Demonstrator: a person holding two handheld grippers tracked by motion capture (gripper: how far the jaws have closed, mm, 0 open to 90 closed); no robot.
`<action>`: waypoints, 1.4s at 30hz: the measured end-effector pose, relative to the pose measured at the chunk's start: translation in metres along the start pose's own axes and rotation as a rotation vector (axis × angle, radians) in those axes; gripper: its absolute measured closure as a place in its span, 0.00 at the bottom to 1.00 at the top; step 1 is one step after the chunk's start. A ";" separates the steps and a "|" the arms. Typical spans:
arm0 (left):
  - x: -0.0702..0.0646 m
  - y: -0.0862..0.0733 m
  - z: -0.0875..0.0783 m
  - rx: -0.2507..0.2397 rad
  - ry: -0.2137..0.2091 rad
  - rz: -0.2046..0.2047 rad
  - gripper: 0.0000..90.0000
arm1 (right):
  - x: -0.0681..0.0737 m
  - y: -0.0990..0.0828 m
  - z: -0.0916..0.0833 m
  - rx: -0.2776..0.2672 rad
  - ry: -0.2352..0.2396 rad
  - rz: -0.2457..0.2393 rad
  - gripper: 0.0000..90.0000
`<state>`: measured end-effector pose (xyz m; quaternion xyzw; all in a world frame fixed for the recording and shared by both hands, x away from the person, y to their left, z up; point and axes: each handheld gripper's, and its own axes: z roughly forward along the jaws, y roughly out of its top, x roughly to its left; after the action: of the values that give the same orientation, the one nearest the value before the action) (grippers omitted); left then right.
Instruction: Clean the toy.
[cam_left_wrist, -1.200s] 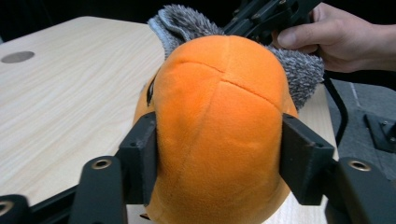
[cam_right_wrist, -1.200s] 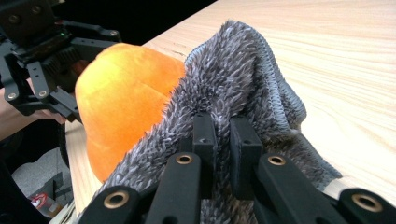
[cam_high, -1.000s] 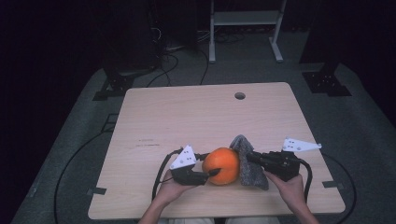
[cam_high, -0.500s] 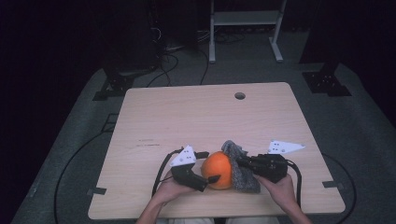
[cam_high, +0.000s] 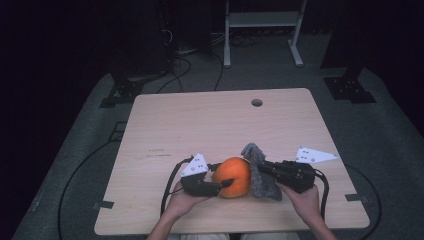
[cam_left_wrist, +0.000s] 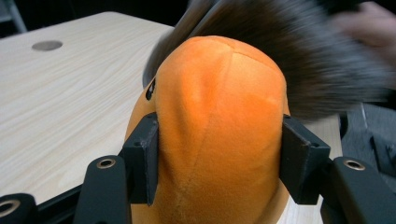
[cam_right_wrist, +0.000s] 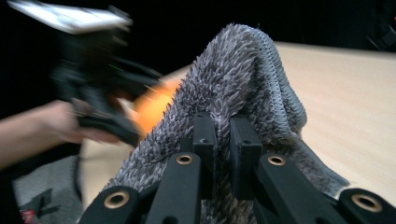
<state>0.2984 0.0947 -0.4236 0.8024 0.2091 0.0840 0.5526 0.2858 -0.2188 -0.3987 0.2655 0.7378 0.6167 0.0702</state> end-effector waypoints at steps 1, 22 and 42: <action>-0.001 0.000 0.003 0.011 -0.013 -0.037 0.44 | 0.004 0.002 0.002 0.009 0.001 -0.014 0.91; -0.027 -0.008 0.022 0.012 0.018 0.073 0.45 | 0.014 0.003 0.011 0.111 -0.076 -0.099 0.92; -0.032 -0.010 0.027 -0.005 -0.061 0.129 0.38 | 0.007 -0.004 0.001 0.130 -0.085 -0.095 0.92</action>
<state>0.2771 0.0614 -0.4393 0.8149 0.1397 0.0953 0.5543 0.2784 -0.2152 -0.4014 0.2600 0.7843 0.5516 0.1134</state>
